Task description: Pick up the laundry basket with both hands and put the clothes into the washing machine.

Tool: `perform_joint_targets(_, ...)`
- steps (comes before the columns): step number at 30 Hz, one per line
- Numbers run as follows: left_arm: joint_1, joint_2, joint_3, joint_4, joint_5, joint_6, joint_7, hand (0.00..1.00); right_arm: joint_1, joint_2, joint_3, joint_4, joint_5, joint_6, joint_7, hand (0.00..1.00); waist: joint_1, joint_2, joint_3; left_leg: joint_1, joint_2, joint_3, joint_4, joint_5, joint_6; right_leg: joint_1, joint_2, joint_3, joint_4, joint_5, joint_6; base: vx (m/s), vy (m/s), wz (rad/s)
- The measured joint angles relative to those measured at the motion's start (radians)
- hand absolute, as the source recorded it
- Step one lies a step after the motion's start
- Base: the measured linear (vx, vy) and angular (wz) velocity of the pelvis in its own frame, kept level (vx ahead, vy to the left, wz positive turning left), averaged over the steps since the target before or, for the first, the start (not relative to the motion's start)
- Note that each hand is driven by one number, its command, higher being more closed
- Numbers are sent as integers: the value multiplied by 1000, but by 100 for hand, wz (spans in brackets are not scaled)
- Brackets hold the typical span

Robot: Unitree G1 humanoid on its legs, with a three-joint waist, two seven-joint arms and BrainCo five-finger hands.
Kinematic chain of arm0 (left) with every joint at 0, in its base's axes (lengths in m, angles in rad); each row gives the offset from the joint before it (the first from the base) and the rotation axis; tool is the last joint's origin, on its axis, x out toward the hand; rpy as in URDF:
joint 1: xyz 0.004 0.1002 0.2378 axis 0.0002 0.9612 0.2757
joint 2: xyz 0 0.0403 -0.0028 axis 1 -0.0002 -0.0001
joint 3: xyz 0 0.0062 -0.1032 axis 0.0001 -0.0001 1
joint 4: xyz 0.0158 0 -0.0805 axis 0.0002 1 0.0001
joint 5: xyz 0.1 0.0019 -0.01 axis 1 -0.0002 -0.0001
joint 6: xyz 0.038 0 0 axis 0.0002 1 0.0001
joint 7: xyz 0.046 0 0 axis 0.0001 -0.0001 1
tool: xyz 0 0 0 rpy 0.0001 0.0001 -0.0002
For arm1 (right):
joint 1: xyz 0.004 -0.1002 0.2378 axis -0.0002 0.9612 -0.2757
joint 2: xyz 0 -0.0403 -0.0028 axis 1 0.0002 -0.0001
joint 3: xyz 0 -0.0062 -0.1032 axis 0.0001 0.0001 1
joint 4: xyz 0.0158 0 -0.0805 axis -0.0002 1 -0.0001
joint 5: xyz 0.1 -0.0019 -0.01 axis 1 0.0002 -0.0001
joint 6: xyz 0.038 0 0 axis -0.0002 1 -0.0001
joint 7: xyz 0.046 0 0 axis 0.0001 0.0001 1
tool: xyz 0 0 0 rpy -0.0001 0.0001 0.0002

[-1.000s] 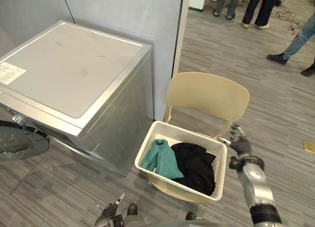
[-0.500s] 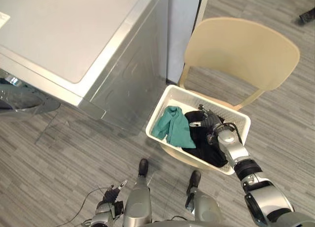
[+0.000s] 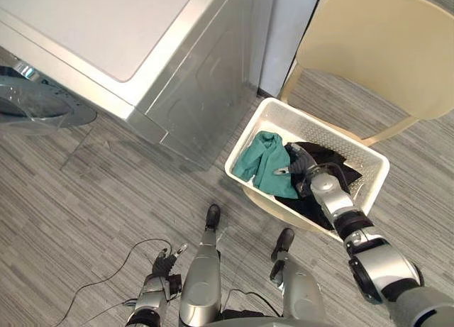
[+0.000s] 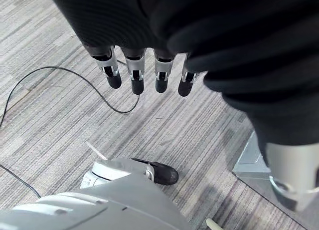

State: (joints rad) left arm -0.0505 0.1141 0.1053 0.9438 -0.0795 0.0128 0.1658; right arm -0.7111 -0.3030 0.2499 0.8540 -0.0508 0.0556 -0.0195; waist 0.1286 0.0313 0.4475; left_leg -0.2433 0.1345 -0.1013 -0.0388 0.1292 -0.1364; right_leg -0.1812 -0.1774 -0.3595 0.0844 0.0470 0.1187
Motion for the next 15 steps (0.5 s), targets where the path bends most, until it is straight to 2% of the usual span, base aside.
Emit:
perform_joint_targets(3, -8, 1, -5, 1, -8, 0, 13, 0, -38, -8, 3, 18, 0, 0, -4, 0, 19, -4, 3, -12, 0, -15, 3, 0, 0, -2, 1, -16, 0, -1, -1, 4, -10, 11)
perform_joint_targets(5, -13, 1, -6, 1, -11, -1, 14, 0, -56, -12, 4, 39, 0, 1, -5, 0, 21, -4, 3, -27, -1, -28, 6, 0, 0, -6, 2, -28, 0, -1, -1, -7, -10, 16)
perform_joint_targets(7, -24, 5, -7, -1, -24, -4, 17, 0, -104, -14, 4, 86, -1, 1, -15, 0, 31, -13, 10, -65, -1, -42, 13, 2, -2, -33, 3, -41, 3, -1, -1, -20, -11, 18)
perform_joint_targets(12, -60, 4, -27, 0, -68, -21, 34, 0, -169, -22, 1, 225, -39, 8, -46, 0, 77, -21, 20, -159, -10, -95, 60, 4, -1, -83, 1, -78, 19, -5, -7, -5, -13, 21)
perform_joint_targets(15, -73, 9, -35, 3, -73, -22, 40, 0, -205, -30, -11, 262, -69, 6, -75, 0, 80, -28, 25, -209, -14, -119, 84, 3, -1, -109, 2, -99, 26, -8, -12, -45, -4, 17)
